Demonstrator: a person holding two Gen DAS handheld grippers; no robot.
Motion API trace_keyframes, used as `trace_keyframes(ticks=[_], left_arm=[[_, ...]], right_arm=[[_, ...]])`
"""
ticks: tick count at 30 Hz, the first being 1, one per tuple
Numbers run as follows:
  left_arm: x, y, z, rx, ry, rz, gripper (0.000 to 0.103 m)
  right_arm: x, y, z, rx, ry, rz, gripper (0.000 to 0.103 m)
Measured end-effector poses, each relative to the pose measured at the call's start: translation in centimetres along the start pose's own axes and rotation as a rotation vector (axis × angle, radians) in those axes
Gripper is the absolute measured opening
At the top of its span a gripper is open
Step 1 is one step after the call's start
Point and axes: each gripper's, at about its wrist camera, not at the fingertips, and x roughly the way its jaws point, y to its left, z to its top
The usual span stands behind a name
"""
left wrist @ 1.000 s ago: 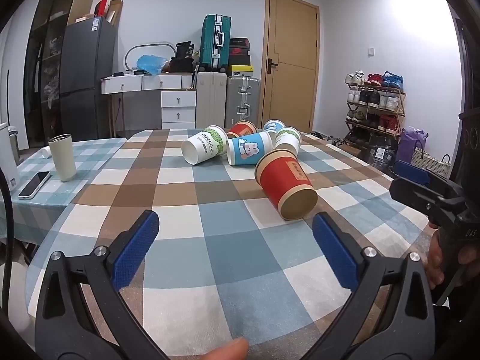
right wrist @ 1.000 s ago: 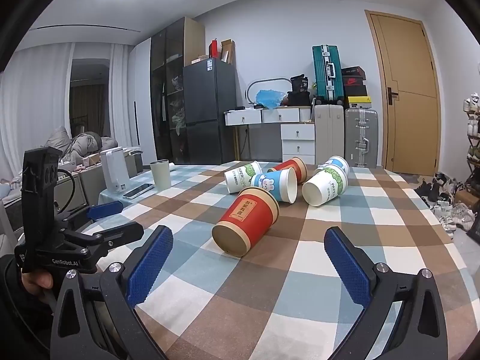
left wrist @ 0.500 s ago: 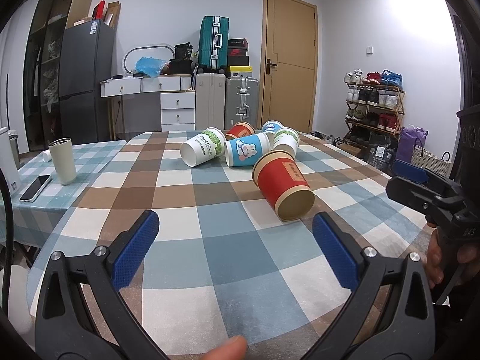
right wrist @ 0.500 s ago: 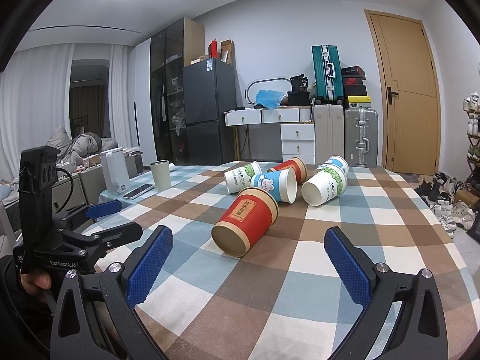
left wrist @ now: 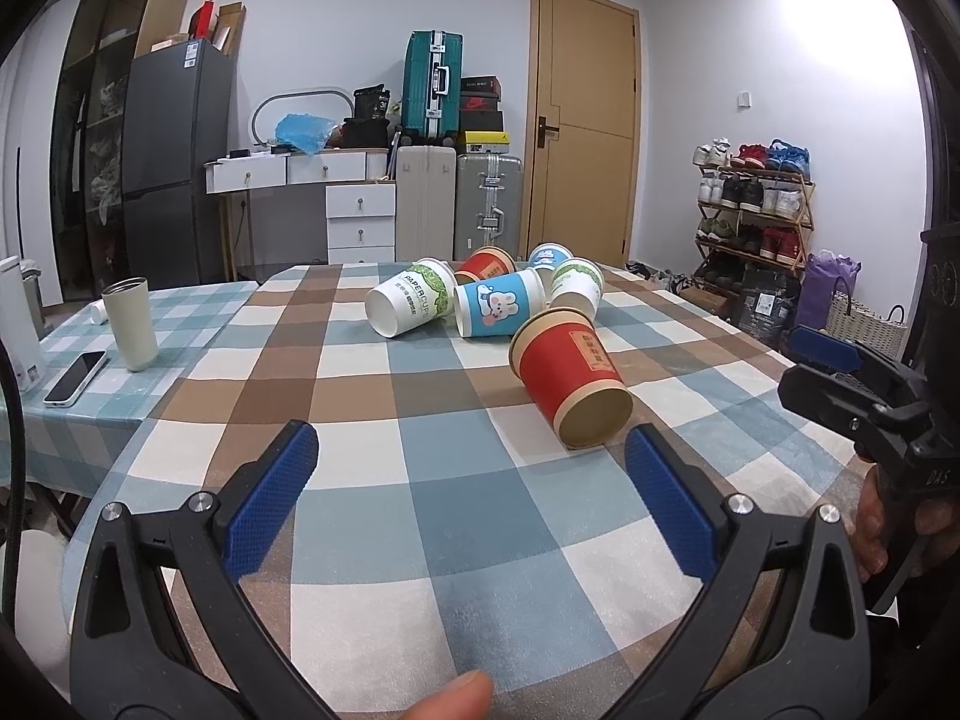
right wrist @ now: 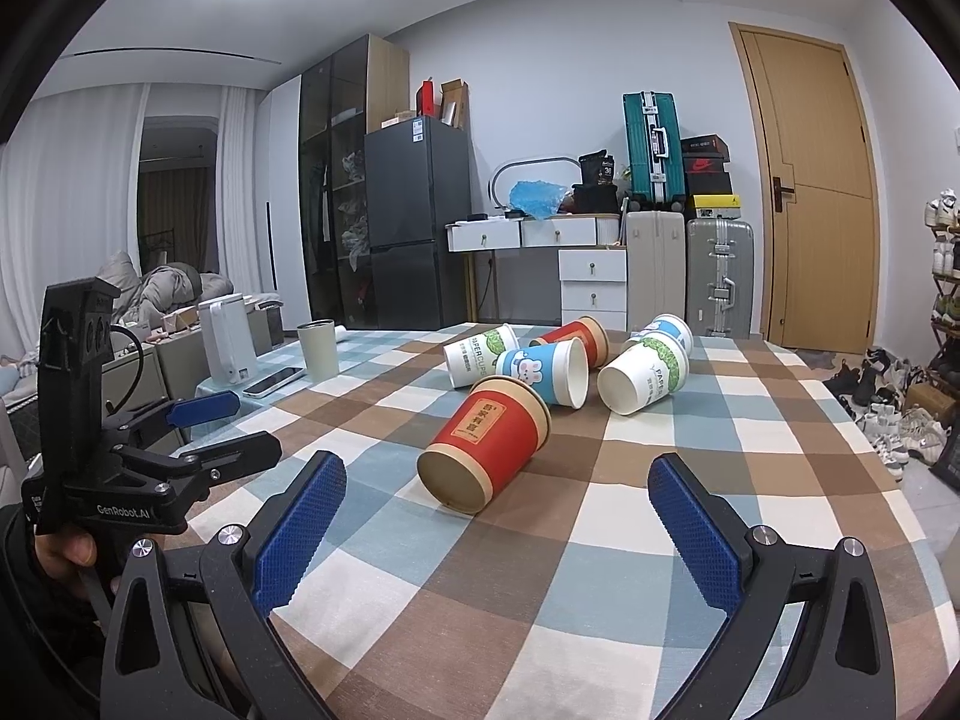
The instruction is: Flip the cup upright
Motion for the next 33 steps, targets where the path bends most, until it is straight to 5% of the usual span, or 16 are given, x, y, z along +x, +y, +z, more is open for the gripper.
trace_keyframes(ticks=[33], left_arm=[[4.4, -3.9, 2.7, 0.025, 0.076, -0.025, 0.102]], right_arm=[[-0.6, -2.9, 0.9, 0.030, 0.039, -0.067, 0.103]])
